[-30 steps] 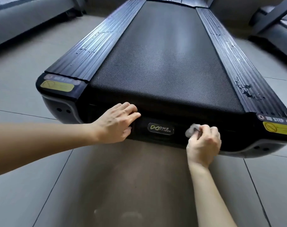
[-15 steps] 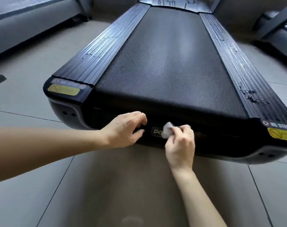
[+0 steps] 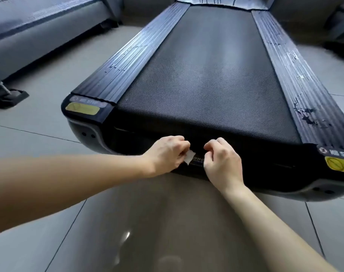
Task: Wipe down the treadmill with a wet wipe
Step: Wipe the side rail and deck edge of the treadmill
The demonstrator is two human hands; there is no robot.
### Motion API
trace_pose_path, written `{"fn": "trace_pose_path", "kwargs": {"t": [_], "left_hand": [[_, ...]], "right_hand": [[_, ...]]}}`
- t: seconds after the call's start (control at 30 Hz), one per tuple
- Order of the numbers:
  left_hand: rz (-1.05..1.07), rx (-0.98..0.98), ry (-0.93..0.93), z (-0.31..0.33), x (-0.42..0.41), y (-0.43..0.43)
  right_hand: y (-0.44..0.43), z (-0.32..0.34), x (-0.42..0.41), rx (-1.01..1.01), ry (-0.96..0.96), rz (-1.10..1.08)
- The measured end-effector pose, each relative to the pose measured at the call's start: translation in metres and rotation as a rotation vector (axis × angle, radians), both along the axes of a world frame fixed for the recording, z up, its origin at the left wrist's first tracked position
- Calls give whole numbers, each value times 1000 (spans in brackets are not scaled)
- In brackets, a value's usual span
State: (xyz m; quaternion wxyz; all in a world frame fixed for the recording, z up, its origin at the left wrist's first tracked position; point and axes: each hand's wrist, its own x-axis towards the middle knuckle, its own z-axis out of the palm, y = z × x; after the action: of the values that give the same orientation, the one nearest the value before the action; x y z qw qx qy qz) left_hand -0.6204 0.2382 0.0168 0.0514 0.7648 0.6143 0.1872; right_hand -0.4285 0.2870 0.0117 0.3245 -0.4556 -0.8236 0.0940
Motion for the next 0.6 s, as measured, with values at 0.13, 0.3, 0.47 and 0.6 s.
{"fn": "trace_pose_path", "kwargs": {"t": [0.13,0.3,0.47,0.6], "left_hand": [[336,-32,-4,1,-46,-22],[780,11,-120,2,-29,-30],[689,135,-346,-15,62,-17],[620,211,-344,-27,58,-25]], "right_hand": [[18,-17,17,483,-470,419],[19,-28,6,502,-415,353],[13,-20,5,362,-433,342],[9,-16,11,308,-491,358]]}}
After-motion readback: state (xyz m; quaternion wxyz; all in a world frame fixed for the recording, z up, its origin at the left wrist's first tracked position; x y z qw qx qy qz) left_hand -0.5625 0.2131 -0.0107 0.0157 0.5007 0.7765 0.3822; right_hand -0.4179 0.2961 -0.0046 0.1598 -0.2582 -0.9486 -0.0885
